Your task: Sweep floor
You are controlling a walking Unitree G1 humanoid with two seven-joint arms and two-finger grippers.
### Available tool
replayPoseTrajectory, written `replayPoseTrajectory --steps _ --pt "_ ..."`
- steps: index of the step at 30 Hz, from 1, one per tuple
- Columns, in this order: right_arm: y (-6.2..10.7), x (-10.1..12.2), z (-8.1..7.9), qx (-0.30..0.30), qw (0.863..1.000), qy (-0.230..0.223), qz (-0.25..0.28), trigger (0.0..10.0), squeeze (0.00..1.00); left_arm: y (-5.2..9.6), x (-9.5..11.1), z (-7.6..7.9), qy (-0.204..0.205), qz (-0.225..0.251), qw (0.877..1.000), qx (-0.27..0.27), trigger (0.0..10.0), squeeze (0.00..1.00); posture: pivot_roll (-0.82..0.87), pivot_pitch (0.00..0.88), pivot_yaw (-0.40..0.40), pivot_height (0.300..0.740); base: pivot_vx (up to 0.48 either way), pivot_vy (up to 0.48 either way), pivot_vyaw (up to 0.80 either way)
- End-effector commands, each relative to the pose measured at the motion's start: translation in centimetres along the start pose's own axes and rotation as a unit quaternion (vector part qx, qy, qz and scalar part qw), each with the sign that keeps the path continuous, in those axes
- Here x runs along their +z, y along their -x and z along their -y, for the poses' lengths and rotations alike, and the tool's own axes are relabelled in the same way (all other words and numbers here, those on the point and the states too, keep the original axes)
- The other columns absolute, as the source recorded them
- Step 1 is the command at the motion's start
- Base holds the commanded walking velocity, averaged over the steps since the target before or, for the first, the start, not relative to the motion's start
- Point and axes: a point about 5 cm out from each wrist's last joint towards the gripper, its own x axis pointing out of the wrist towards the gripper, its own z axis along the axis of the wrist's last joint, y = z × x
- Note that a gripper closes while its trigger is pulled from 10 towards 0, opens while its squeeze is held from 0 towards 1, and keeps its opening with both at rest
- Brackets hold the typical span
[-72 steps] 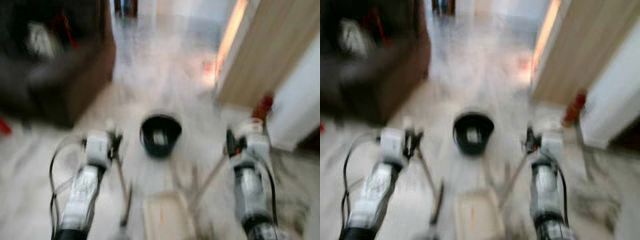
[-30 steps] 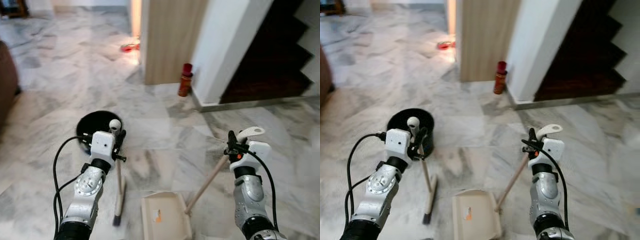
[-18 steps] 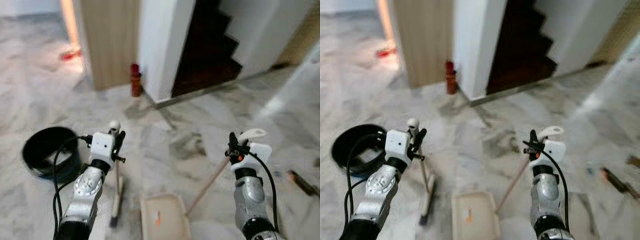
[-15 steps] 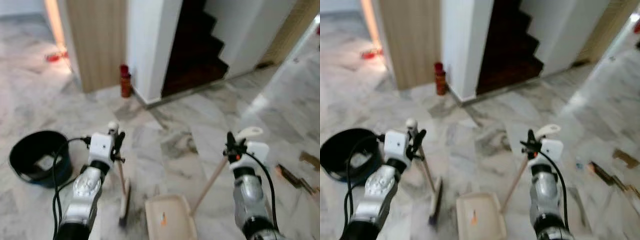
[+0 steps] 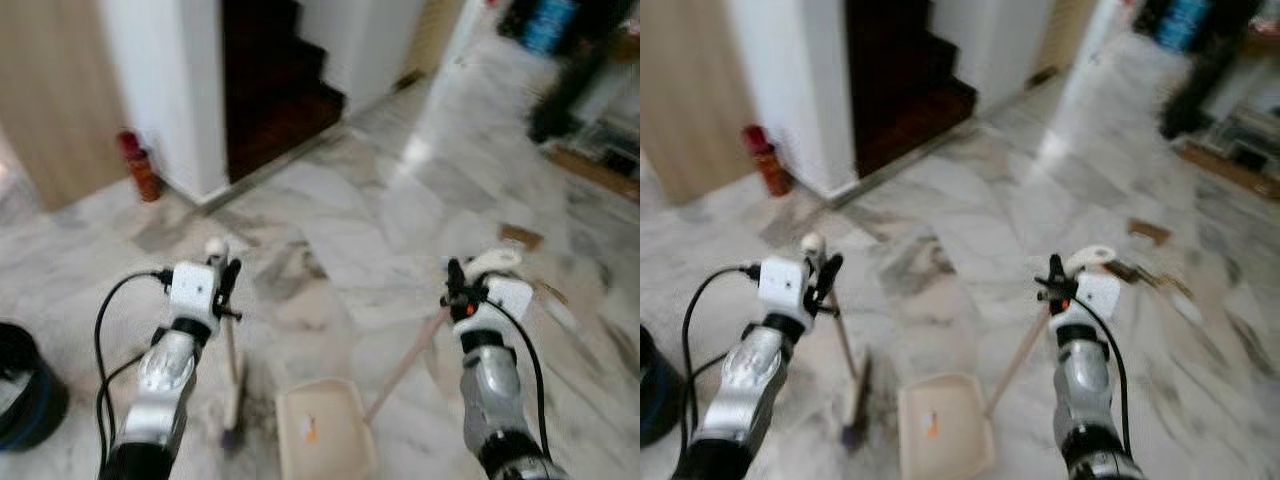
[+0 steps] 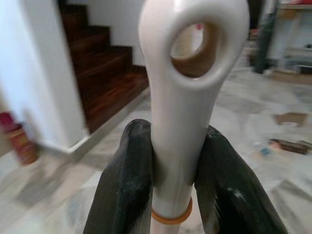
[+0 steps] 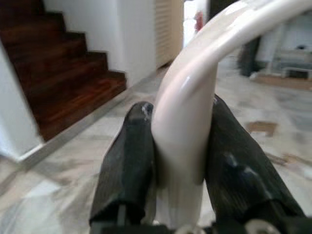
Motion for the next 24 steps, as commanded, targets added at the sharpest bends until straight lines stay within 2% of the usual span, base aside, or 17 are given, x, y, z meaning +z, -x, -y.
replayPoseTrajectory --steps 1,10,21,24 --pt "-0.4 0.8 0.0 -0.001 1.000 0.003 0.019 10.0 0.00 -0.5 0.8 -0.2 -0.002 0.021 1.000 -0.003 10.0 0.00 0.22 0.034 -0.098 0.740 0.000 0.000 -0.80" --pt "-0.4 0.6 0.0 -0.006 1.000 0.003 0.015 10.0 0.00 -1.2 1.2 -0.4 -0.003 0.027 1.000 -0.004 10.0 0.00 0.23 0.025 -0.094 0.740 0.000 0.000 -0.80" --pt "-0.5 0.5 -0.7 -0.018 1.000 -0.007 0.015 10.0 0.00 -2.0 1.5 -0.9 -0.009 0.025 1.000 -0.014 10.0 0.00 0.24 0.011 -0.043 0.740 0.000 0.000 -0.80" --pt "-0.2 0.1 -1.1 -0.027 1.000 -0.010 0.012 10.0 0.00 -2.5 1.7 -1.2 -0.013 0.023 0.999 -0.019 10.0 0.00 0.23 0.000 -0.006 0.740 0.000 0.000 -0.53"
